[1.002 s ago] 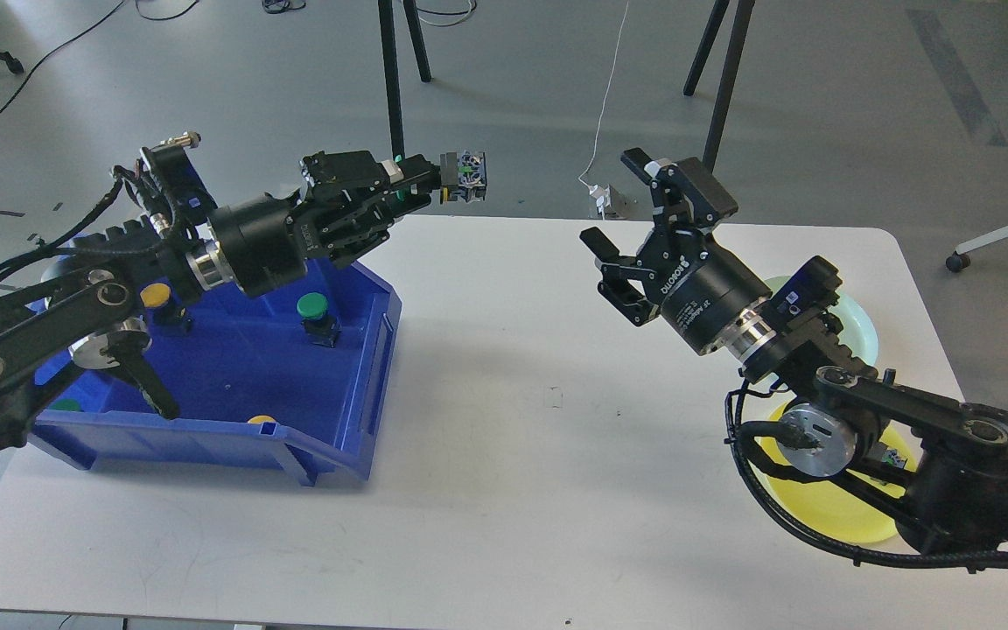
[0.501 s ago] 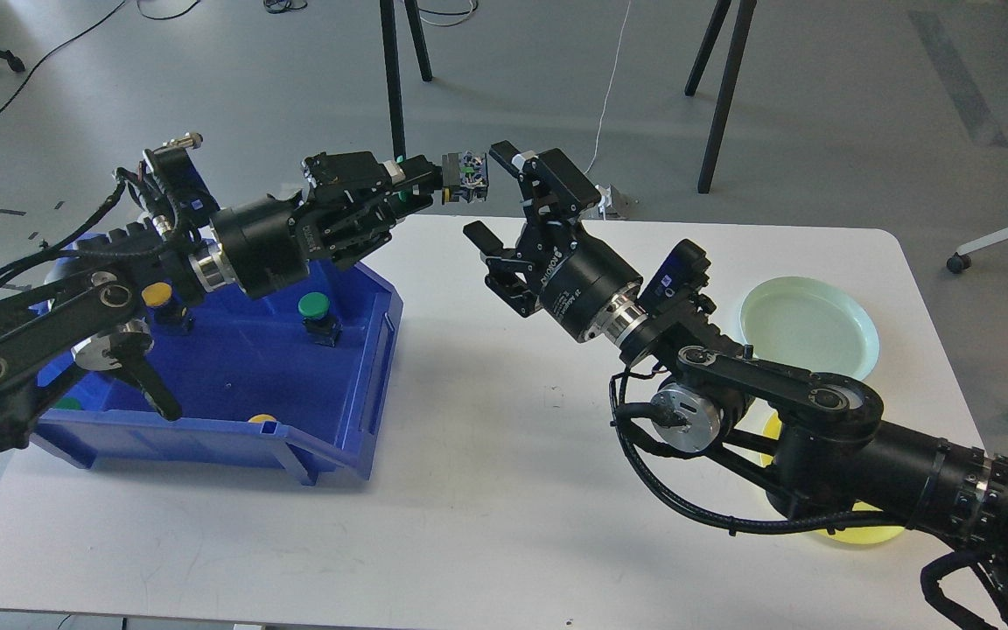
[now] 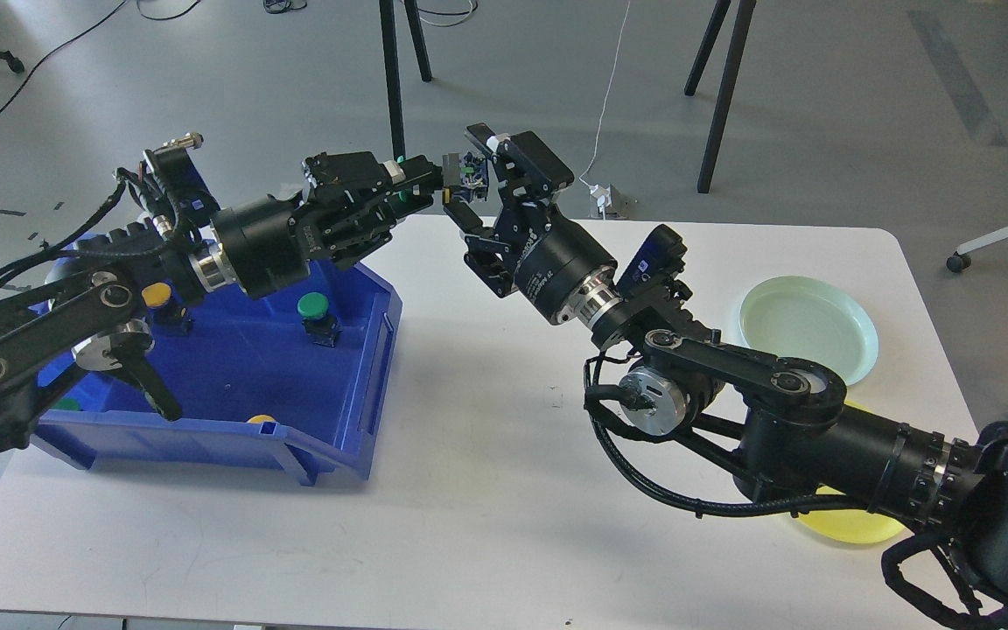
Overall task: Pass button and place on color plate
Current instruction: 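Bring the right gripper to the left gripper and grasp the green button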
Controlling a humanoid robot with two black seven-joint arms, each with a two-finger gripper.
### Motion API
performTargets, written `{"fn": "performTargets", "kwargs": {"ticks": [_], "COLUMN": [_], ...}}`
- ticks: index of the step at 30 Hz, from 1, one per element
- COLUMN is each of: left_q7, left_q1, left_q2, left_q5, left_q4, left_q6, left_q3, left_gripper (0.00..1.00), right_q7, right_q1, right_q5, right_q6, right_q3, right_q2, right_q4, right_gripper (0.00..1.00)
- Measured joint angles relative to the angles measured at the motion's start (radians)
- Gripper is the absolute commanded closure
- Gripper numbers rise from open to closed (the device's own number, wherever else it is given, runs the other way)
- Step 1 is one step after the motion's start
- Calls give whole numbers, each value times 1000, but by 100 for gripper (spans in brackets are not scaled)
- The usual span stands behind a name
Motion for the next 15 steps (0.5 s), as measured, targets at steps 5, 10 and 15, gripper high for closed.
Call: {"fn": "performTargets", "kwargs": {"ticks": [5, 10, 15], "left_q7": [0, 0, 0], "left_q1": [0, 0, 0], "left_q2": [0, 0, 0], "left_q5": [0, 0, 0], "left_q4": [0, 0, 0], "left_q6": [0, 0, 0], "left_q3": [0, 0, 0], "left_gripper": [91, 91, 91], "right_q7": [0, 0, 0], "right_q1": [12, 24, 25], "right_q5": [-2, -4, -5], "right_q6": [0, 0, 0], "right_q3": [-4, -9, -13], "right_q2": [2, 9, 12], "right_q4": [-9, -10, -10], "right_gripper": [41, 47, 58]}}
